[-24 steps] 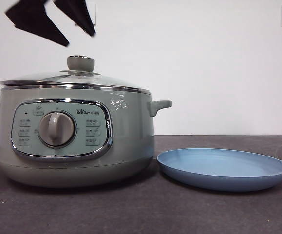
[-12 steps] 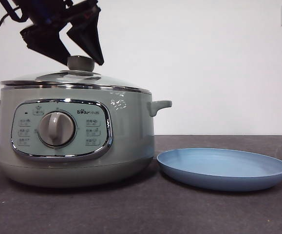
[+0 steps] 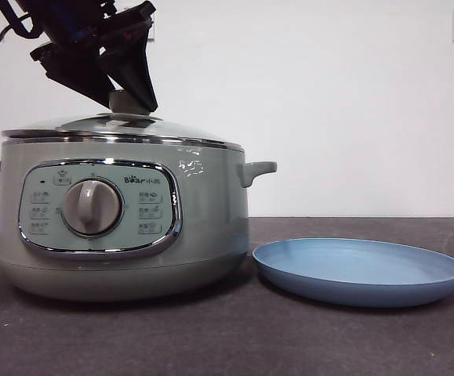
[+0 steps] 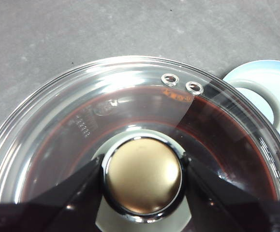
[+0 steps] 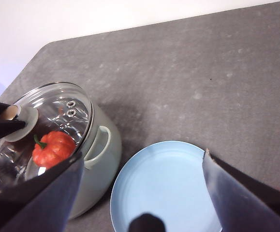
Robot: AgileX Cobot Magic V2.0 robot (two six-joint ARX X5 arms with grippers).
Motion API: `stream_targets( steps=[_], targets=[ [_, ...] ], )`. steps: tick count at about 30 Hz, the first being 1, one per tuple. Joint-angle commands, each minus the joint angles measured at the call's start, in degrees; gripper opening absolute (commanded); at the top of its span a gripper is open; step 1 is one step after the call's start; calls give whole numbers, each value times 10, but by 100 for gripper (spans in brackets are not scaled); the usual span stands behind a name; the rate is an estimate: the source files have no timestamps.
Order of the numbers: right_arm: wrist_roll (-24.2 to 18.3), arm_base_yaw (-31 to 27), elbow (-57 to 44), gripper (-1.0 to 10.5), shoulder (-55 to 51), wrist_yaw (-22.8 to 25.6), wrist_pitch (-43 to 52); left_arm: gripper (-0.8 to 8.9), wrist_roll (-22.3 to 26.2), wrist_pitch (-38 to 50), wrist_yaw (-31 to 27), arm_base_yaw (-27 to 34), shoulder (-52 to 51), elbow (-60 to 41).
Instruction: Take the pumpkin out from the steamer,put the pumpkin in the blue plate,close the lid
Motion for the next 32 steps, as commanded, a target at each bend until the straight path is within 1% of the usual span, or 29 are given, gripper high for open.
stream_targets(
  steps=[1, 7, 12, 15, 18, 22, 26, 32],
  targets=[
    [-5, 0, 0, 410, -1, 1, 3, -9, 10, -1, -1, 0, 1, 1],
    [-4, 1, 0, 410, -1, 0, 3, -9, 10, 0, -2, 1, -2, 11],
    [-5, 1, 0, 410, -1, -1, 7, -9, 9, -1, -3, 1, -13, 42],
    [-16, 2, 0, 410, 1, -1, 12, -9, 10, -3, -21, 1, -28, 62],
    [-19, 16, 1, 411, 11, -2, 25, -9, 10, -8, -48, 1, -49, 80],
    [-19, 56, 13, 424, 45, -1, 40, -9, 14, -11, -76, 1, -88, 85],
    [-24, 112, 46, 540, 109, -1, 42, -9, 15, -31, -119, 1, -137, 85],
    [-46, 202, 130, 543, 231, 2, 33, -9, 23, -70, -202, 1, -216, 85]
  ],
)
